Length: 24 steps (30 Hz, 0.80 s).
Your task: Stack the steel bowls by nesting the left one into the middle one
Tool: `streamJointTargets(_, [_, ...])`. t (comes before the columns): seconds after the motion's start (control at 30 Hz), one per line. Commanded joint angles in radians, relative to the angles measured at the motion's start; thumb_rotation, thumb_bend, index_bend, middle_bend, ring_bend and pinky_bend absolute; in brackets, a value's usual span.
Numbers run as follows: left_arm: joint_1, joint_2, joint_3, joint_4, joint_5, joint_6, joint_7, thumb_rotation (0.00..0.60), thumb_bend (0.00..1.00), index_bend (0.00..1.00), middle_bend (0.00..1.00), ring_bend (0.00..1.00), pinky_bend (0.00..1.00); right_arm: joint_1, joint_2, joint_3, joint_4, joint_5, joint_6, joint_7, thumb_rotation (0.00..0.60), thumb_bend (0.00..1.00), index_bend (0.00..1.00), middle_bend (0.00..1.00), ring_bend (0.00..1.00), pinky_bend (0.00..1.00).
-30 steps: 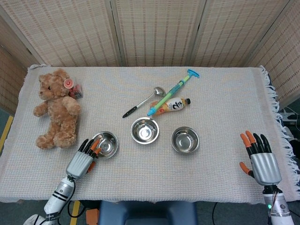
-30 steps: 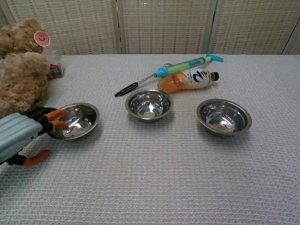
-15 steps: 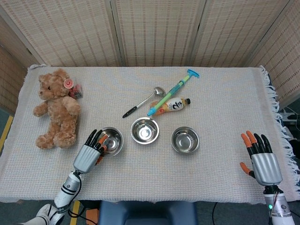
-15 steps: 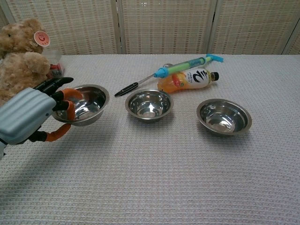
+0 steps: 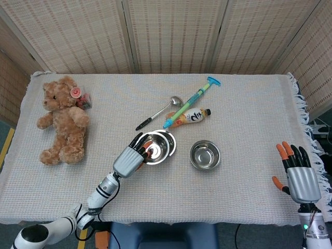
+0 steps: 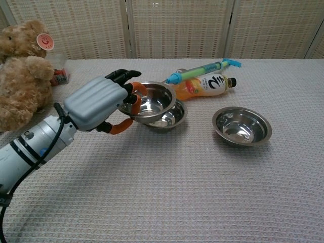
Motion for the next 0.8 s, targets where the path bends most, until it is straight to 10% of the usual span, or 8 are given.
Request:
streamJointTargets(0.03, [-0.054,-0.043,-0.022,0.063,-0.032,-0.061,-0.005,0.600,0.50,0.76,0.21,0.03,0.09,0.001,0.006,0.007,0.001,0.014,-0.008,0.009,0.600,0.12,0.00,0.00,0.00,0.00])
streamJointTargets(0.17, [-0.088,-0.075,-0.027,0.124,-0.056,-0.104,-0.030,0.600,0.49,0.58,0.19,0.02,0.09,0.001,0.010,0.015,0.002,0.030,-0.011,0.016,0.600,0.12,0.00,0.00,0.00,0.00])
streamJointTargets(0.37, [-0.094,-0.052,-0.002,0.077,-0.070,-0.143,-0.027,0.600,0.48,0.01,0.05,0.00,0.09,0.006,0.010,0.016,0.004,0.037,-0.024,0.016,0.600,0.12,0.00,0.00,0.00,0.00])
streamJointTargets(0.8, [0.096,0.222,0.100,-0.371,-0.129,-0.084,0.187,0.600,0.45,0.00,0.00,0.00,0.09,0.100,-0.037,-0.029,0.017,-0.042,-0.164,-0.059,0.600,0.12,0.00,0.00,0.00,0.00])
